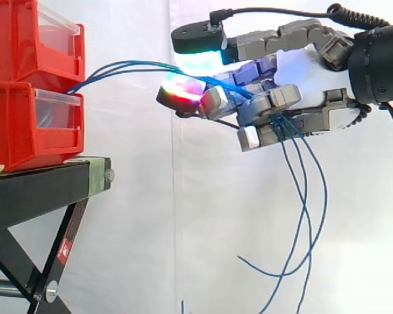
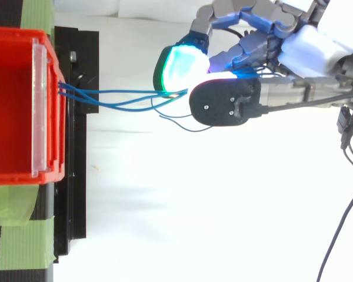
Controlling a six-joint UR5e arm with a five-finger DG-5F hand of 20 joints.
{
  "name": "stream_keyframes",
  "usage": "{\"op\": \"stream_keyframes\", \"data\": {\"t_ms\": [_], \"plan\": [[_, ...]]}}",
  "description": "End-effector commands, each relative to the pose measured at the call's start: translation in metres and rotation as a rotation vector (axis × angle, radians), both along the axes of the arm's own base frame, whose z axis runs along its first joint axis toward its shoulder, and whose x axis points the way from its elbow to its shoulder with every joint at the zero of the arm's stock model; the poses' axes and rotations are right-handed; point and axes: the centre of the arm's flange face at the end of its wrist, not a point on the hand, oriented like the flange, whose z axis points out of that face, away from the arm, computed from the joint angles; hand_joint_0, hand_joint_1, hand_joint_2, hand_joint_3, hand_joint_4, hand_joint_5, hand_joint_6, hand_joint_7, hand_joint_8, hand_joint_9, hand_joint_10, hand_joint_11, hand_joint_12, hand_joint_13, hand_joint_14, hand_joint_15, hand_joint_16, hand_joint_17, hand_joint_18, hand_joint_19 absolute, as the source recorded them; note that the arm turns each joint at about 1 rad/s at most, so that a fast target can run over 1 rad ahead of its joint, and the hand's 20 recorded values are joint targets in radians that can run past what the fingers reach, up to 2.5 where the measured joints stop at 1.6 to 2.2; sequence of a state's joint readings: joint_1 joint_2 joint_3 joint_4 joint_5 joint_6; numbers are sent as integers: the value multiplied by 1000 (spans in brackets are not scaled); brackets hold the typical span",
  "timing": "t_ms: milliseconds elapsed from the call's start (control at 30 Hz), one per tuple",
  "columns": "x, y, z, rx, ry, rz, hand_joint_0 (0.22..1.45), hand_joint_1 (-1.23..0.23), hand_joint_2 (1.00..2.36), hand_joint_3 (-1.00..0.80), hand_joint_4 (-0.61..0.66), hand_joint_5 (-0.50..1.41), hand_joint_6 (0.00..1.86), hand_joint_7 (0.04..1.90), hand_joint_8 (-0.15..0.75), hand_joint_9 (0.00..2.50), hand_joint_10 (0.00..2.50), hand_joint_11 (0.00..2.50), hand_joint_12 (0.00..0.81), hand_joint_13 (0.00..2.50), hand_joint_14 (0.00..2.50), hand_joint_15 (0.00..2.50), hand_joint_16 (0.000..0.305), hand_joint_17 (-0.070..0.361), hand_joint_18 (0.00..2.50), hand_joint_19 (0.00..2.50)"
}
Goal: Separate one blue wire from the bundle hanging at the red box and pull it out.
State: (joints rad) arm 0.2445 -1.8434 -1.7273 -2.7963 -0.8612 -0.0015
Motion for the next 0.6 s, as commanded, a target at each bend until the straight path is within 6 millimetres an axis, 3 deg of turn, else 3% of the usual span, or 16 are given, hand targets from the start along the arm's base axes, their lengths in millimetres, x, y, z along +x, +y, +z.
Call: {"op": "stream_keyframes", "data": {"t_ms": [0, 33, 67, 100, 200, 433, 567], "plan": [[0, 0, 0, 0, 1, 0, 731, -889, 1032, 98, 288, -300, 903, 1113, 329, 639, 95, 1675, 356, 876, 1982, 1278, 50, 112, 871, 1282], [0, 0, 0, 0, 1, 0, 715, -888, 1033, 62, 287, -300, 904, 1110, 325, 550, 212, 1642, 355, 810, 2131, 1185, 50, 111, 845, 1292], [0, 1, 0, 1, 1, 2, 710, -898, 1031, 36, 285, -300, 904, 1106, 328, 550, 244, 1639, 360, 814, 2120, 1198, 50, 112, 848, 1284], [0, 1, 1, 2, -2, 2, 709, -922, 1032, -31, 294, -300, 895, 1099, 336, 619, 123, 1694, 357, 882, 1937, 1288, 51, 115, 890, 1247], [0, 1, 0, 1, 1, 2, 675, -866, 1029, -117, 296, -295, 892, 1057, 353, 707, 281, 1660, 356, 947, 1954, 1294, 50, 113, 922, 1245], [0, 0, 0, -2, 3, 0, 615, -655, 1027, -67, 260, -243, 878, 1081, 340, 1006, 202, 1757, 354, 1054, 1971, 1287, 48, 108, 974, 1262], [0, 0, -1, -23, 18, 3, 575, -592, 1020, -95, 275, -231, 871, 1095, 362, 1041, 232, 1708, 382, 1071, 2042, 1242, 54, 122, 1018, 1236]]}}
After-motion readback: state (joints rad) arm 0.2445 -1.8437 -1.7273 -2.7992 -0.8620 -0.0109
